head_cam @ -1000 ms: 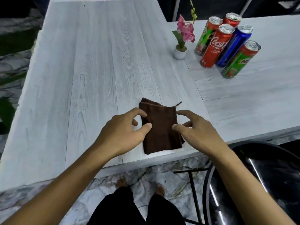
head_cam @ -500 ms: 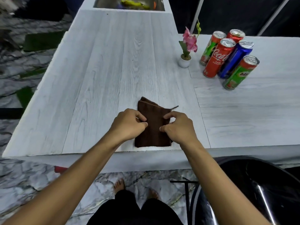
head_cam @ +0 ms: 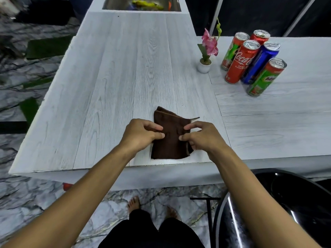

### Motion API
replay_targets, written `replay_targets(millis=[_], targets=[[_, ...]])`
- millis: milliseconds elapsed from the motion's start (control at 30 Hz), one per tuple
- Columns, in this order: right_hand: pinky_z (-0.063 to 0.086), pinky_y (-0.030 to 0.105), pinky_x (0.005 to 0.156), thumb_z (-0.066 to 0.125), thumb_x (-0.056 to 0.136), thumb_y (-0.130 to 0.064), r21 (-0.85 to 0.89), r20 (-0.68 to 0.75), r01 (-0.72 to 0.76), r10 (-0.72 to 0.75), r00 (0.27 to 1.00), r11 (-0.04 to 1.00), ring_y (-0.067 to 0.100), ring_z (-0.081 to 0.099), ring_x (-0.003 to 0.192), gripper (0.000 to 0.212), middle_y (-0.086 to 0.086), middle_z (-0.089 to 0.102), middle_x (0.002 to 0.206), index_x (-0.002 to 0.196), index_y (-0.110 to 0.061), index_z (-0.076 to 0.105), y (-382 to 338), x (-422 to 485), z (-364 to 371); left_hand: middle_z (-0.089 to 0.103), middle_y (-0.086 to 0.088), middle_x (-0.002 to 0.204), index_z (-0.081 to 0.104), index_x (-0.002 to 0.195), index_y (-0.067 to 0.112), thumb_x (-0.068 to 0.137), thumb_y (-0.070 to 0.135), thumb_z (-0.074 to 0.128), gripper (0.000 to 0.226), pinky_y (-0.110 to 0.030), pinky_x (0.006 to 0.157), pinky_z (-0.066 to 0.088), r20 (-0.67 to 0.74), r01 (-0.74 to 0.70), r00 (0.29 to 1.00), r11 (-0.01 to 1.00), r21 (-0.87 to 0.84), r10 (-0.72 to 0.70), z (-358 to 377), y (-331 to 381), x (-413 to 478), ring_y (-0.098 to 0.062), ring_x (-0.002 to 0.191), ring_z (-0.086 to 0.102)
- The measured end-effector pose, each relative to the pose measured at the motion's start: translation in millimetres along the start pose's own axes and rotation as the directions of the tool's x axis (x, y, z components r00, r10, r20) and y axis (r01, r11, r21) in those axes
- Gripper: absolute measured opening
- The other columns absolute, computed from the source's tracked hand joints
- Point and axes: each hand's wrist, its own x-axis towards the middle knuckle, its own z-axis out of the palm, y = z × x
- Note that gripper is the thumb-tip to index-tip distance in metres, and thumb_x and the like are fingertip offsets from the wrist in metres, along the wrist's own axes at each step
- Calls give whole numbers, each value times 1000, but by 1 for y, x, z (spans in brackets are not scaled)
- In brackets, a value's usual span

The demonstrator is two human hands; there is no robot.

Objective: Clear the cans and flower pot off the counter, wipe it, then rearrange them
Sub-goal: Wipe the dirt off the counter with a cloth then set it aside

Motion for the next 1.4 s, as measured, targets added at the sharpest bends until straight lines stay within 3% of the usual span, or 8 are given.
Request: replay_targets(millis=[167, 533, 633, 800, 867, 1000, 1133, 1400], targets=[[53, 25, 52, 84, 72, 2, 33, 58, -33, 31, 998, 999, 12, 61, 44, 33, 5, 66, 68, 99, -11, 72, -10, 2, -6, 79, 6, 93, 82, 90, 22, 69, 15, 94, 25, -24, 86, 57, 44, 58, 997, 998, -8, -58, -10, 8, 4, -8, 90, 74], [48, 23, 52, 68, 74, 8, 113, 170, 44, -63, 983, 993, 12, 58, 55, 44, -3, 62, 61, 109, -18, 74, 4, 6, -12, 80, -2, 85, 81, 92, 15, 68, 6, 93, 28, -18, 71, 57, 176, 132, 976, 991, -21, -126, -19, 20, 10, -14, 79, 78], [48, 21, 52, 72, 70, 8, 140, 95, 89, -103, 990, 986, 11, 57, 59, 48, 1, 60, 76, 105, -24, 78, 15, 4, -12, 79, 4, 85, 83, 88, 21, 68, 8, 93, 26, -18, 80, 57, 134, 96, 987, 994, -43, -90, -14, 10, 6, -6, 85, 75], [52, 26, 65, 86, 69, -2, 174, 40, 133, -142, 989, 976, 20, 68, 76, 41, 13, 73, 106, 102, -26, 80, 29, -2, -11, 71, 10, 64, 83, 86, 18, 65, 8, 95, 26, -8, 63, 51, 80, 38, 996, 993, -110, -29, -11, -1, -1, 2, 66, 69], [53, 25, 66, 88, 69, -4, 185, 23, 143, -150, 988, 972, 24, 72, 85, 38, 17, 74, 104, 101, -24, 80, 31, -5, -11, 71, 9, 66, 83, 85, 18, 63, 9, 96, 27, -10, 63, 51, 75, 26, 997, 993, -117, -17, -11, -3, -3, 0, 66, 69], [50, 19, 58, 86, 71, 0, 200, 25, 150, -158, 987, 968, 14, 64, 71, 34, 22, 70, 90, 98, -20, 80, 34, -9, -13, 73, 9, 68, 83, 82, 20, 62, 11, 96, 25, -11, 65, 52, 82, 20, 997, 993, -116, -11, -11, -8, -6, -2, 70, 70], [48, 18, 58, 85, 71, -1, 198, 25, 139, -147, 989, 970, 12, 60, 70, 33, 7, 61, 84, 96, -21, 81, 36, -13, -13, 76, 4, 73, 83, 80, 20, 64, 10, 95, 22, -11, 65, 52, 70, 21, 998, 989, -147, -10, -9, -11, -12, -4, 72, 72], [51, 20, 60, 87, 72, -4, 216, -5, 165, -167, 986, 962, 16, 64, 74, 29, 8, 63, 82, 92, -24, 82, 46, -26, -14, 77, -2, 92, 82, 87, 25, 62, 19, 97, 30, -23, 83, 60, 69, -33, 997, 990, -140, 43, -7, -17, -31, -13, 88, 75]])
